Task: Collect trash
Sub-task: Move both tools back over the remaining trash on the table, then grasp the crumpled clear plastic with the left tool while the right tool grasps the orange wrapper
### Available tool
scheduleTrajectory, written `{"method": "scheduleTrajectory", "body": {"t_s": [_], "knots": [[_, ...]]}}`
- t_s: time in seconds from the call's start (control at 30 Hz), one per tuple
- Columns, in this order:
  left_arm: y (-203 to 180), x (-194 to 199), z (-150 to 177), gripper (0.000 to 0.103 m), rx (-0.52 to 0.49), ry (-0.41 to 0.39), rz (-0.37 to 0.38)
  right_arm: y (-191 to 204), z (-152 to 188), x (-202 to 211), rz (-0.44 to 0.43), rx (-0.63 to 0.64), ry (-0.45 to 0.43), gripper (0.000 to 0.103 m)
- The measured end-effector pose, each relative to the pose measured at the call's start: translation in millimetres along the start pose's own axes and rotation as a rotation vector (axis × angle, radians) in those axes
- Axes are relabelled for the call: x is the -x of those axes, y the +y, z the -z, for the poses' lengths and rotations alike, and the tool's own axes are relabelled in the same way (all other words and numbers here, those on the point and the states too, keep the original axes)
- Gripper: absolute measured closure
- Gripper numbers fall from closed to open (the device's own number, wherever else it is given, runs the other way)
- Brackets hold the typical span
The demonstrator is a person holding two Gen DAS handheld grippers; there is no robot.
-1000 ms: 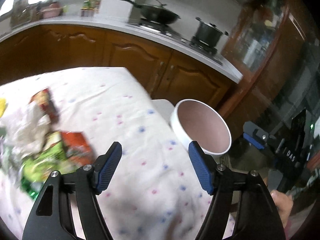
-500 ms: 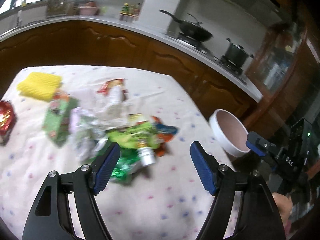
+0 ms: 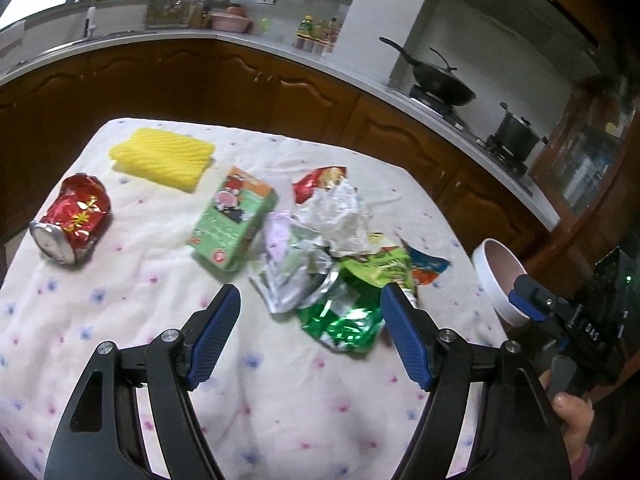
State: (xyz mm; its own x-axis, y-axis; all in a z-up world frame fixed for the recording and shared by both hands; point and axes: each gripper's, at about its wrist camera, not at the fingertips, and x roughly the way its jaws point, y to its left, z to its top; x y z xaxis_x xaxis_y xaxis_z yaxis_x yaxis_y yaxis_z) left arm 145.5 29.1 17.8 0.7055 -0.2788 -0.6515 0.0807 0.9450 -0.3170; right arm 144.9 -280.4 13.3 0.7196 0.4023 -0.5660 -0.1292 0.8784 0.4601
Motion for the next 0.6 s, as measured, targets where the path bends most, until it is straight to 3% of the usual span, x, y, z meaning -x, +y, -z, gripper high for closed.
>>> {"method": "scheduleTrajectory", "body": {"t_s": [0.47,0.6], "knots": [[39.8,-33.0,-26.7,0.028,-0.038,0.021,-0.107,19.3,-5.0,-41.3,-0.036,0.014,0.04,0.013],[53.1,-56.9,-33.4,0.028,-0.049,0.068,-0.118,18.4,-7.7,-51.5,-0.036,0.006,0.05,0.025]]}}
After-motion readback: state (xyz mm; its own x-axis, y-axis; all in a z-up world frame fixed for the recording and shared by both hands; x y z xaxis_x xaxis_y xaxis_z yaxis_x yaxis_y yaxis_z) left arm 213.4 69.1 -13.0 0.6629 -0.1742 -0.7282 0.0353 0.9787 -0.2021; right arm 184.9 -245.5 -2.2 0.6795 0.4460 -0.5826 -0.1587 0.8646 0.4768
